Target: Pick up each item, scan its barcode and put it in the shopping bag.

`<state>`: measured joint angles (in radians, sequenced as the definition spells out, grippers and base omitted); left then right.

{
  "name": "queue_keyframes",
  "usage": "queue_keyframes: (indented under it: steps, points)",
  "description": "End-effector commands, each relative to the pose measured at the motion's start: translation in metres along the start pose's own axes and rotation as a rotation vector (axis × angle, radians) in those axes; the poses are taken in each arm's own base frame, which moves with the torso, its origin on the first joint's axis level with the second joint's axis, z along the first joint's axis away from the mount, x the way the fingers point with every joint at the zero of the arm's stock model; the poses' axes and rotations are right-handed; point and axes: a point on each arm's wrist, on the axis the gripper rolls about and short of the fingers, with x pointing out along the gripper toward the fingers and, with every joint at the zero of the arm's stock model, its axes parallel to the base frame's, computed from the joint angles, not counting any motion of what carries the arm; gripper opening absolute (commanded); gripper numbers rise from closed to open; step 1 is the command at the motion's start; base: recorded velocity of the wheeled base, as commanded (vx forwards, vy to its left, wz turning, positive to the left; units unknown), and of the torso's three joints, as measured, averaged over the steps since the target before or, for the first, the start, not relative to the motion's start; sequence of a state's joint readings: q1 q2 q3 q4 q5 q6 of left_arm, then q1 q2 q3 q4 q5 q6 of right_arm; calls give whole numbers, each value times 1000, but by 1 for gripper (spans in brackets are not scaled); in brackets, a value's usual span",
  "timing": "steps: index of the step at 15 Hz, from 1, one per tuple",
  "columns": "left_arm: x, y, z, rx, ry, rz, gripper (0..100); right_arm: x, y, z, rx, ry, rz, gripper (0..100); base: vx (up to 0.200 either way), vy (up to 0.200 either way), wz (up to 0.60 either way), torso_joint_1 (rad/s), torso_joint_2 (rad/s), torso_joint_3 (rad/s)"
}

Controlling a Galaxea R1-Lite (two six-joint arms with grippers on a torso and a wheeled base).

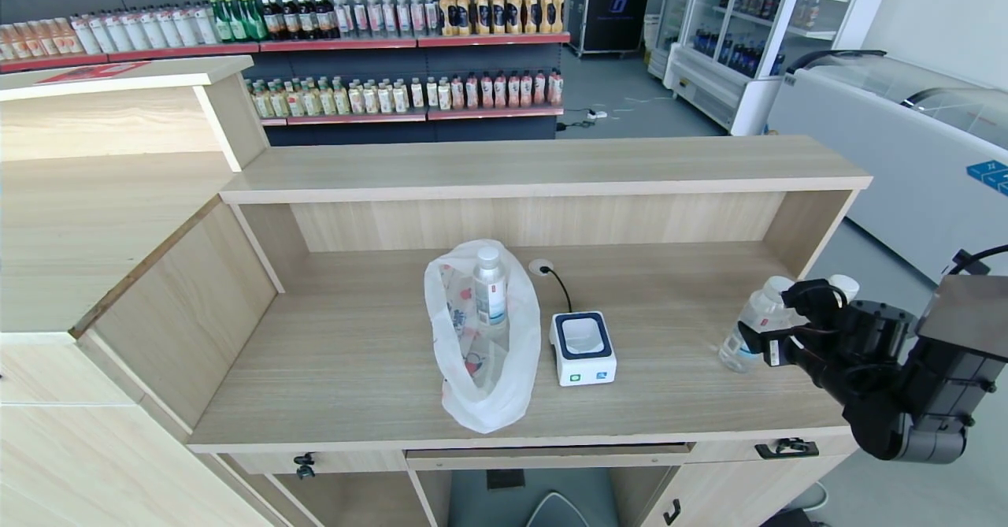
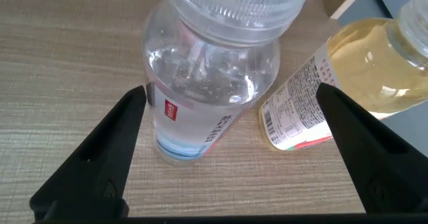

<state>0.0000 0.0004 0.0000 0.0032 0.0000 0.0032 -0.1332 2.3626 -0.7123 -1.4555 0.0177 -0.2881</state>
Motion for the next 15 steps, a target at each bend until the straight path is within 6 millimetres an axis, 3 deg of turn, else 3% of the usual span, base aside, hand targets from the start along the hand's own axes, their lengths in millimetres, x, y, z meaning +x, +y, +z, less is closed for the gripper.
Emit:
queue_keyframes:
  steps: [1,8,15]
  points:
    - [0,0,0,0,-1,0,100,7,2,-1,-2,-13,3,100,0,0,0,0,0,0]
    - [0,0,0,0,-1,0,100,15,17,-5,-5,-30,31,100,0,0,0,0,0,0]
    - [0,0,0,0,-1,0,100,18,17,-10,-7,-33,30,100,0,0,0,0,0,0]
